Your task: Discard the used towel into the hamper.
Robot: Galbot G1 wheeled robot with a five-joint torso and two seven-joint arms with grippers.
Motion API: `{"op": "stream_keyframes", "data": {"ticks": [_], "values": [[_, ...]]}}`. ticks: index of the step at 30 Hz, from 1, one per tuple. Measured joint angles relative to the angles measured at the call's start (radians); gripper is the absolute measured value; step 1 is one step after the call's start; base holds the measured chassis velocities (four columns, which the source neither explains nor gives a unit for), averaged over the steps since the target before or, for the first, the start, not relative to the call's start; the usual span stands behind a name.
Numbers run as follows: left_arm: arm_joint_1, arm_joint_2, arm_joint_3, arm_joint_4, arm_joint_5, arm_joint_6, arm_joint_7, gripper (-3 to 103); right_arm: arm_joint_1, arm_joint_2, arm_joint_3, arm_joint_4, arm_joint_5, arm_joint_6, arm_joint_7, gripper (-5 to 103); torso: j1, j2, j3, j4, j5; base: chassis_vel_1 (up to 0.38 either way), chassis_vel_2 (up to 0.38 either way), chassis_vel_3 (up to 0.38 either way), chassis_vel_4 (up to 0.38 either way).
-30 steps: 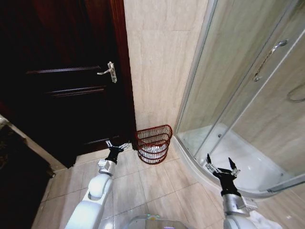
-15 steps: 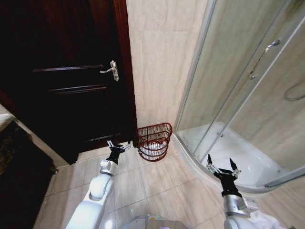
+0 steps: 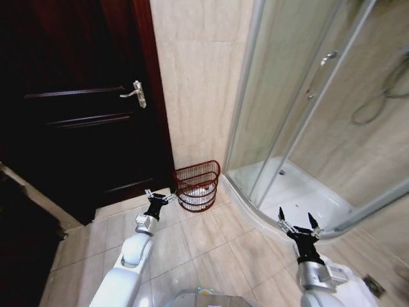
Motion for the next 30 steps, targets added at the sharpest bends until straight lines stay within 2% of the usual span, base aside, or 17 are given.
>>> {"op": "stream_keyframes", "data": {"ticks": [12,30], "values": [[-0.014,0.005,0.019,0.017,-0.006,-0.001,0.0,100,0.006,0.006,0.007,-0.021,0.005,0.014,-0.014,100,0.0,0.0,0.0,0.0005,0.0,-0.04,-0.169,0.015,0.162],[-0.009,0.003,0.015,0.027,-0.008,-0.019,0.004,100,0.014,0.012,0.005,-0.033,-0.002,0.013,-0.015,100,0.0,0.0,0.0,0.0005,0.0003,-0.174,-0.297,0.169,0.301]]}}
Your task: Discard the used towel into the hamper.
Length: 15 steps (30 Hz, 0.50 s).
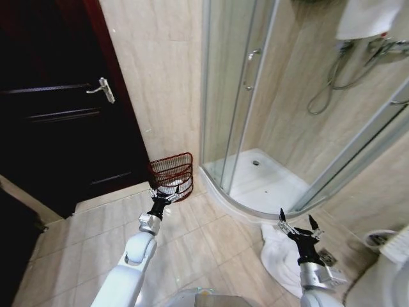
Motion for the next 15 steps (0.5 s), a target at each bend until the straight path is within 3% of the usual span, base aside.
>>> {"op": "stream_keyframes", "data": {"ticks": [7,15], "values": [[0.009,-0.003,-0.001,-0.009,0.017,0.001,0.001,100,-0.012,0.003,0.004,0.001,0.0,0.016,0.002,100,0.0,0.0,0.0,-0.0003,-0.0003,-0.179,-0.256,0.171,0.268],[0.021,-0.002,-0.007,-0.021,0.025,-0.003,0.001,100,-0.026,0.007,0.007,-0.002,0.0,0.043,0.013,100,0.0,0.0,0.0,0.0001,-0.0005,-0.062,-0.123,0.103,0.051]]}}
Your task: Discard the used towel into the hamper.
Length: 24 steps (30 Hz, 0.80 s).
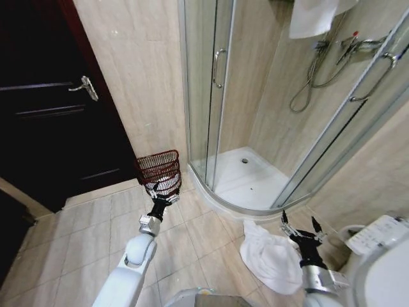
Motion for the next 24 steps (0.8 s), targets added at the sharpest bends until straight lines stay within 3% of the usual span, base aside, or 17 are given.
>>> {"op": "stream_keyframes", "data": {"ticks": [13,24], "values": [[-0.003,0.0,0.009,-0.009,-0.014,-0.019,0.007,100,0.003,0.008,0.015,0.007,0.001,0.005,0.014,100,0.0,0.0,0.0,-0.0006,0.0,-0.044,-0.034,-0.097,-0.044],[-0.011,-0.004,0.021,0.003,-0.024,-0.029,0.009,100,0.01,0.012,0.028,0.004,0.003,0.005,0.019,100,0.0,0.0,0.0,-0.0001,0.0001,-0.03,-0.013,-0.004,-0.007]]}}
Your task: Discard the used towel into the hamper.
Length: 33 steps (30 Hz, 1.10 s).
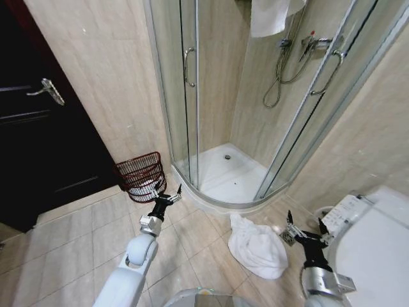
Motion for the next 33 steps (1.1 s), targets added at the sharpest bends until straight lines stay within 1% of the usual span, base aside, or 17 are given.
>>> {"op": "stream_keyframes", "data": {"ticks": [14,21,33], "values": [[0.002,0.001,-0.001,0.002,0.003,-0.006,0.005,100,0.015,0.0,0.003,-0.006,0.006,-0.004,-0.01,100,0.0,0.0,0.0,-0.0001,0.0001,-0.015,0.027,0.035,-0.037],[0.003,0.0,0.0,0.002,0.01,-0.004,0.005,100,0.004,-0.001,0.004,-0.008,0.009,-0.004,-0.014,100,0.0,0.0,0.0,-0.0004,0.0,-0.071,0.035,0.055,-0.044],[0.016,-0.001,0.001,-0.007,0.027,0.004,0.006,100,0.005,-0.009,0.005,-0.013,0.013,-0.004,-0.014,100,0.0,0.0,0.0,-0.0002,0.0,-0.007,0.012,0.006,-0.011]]}}
